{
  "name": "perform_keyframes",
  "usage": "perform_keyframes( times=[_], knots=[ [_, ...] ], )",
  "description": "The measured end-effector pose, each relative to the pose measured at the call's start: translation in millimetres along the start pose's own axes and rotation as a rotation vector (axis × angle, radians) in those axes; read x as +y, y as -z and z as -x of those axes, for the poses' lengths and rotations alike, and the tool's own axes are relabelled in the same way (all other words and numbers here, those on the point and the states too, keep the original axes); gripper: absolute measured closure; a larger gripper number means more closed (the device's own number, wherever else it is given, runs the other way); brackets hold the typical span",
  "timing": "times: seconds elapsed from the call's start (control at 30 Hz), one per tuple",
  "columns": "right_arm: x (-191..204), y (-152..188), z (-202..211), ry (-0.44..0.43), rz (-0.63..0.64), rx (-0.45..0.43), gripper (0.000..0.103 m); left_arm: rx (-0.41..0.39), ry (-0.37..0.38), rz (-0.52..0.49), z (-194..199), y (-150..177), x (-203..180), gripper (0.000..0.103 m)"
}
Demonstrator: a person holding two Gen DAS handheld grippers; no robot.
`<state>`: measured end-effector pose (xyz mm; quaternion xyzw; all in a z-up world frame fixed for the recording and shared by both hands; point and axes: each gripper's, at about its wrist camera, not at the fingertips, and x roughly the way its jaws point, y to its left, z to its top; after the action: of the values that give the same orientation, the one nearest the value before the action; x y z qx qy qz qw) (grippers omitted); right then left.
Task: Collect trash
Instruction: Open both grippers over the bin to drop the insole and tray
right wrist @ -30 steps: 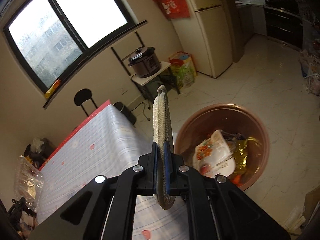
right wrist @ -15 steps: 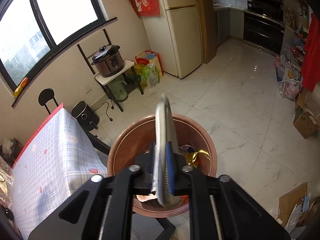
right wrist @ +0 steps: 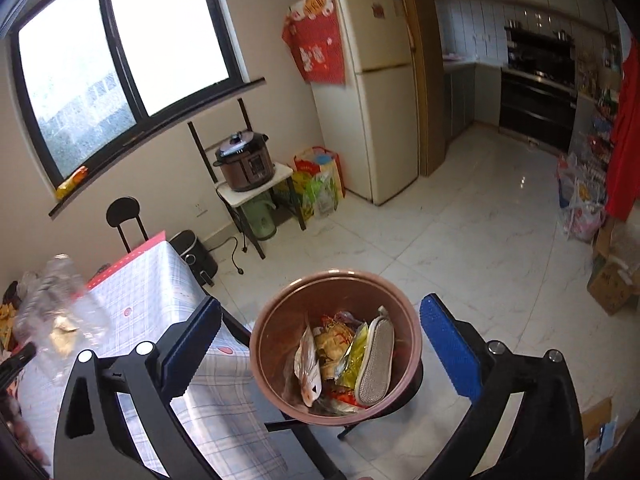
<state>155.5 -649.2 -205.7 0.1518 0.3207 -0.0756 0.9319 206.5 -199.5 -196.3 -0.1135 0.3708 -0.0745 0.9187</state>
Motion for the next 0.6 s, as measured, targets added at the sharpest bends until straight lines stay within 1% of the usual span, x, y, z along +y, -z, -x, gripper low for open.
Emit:
perform_keyframes(
  times=[0.17, 0.3, 0.4, 0.5, 0.6],
  knots=[
    [-3.0, -5.6, 26.5, -0.013, -0.001, -0.028, 0.005, 0.04, 0.056, -0.066, -36.4, -0.8, -47.9, 0.093],
    [-16.5, -1.4, 41.7, -0.024, -0.042, -0.04, 0.005, 0.09, 0.08, -0.108, -73.8, -2.0, -89.1, 0.093],
    [-28.4, 2.2, 46.9, -0.017, -0.071, -0.04, 0.005, 0.11, 0.09, -0.133, -98.5, -4.5, -118.4, 0.093],
    [-45.6, 3.7, 48.9, 0.013, -0.1, -0.04, 0.005, 0.118, 0.1, -0.145, -121.0, -8.0, -146.3, 0.093],
    [-59.3, 4.6, 50.3, 0.046, -0.121, -0.04, 0.005, 0.108, 0.095, -0.146, -141.9, -10.2, -172.5, 0.092]
  ],
)
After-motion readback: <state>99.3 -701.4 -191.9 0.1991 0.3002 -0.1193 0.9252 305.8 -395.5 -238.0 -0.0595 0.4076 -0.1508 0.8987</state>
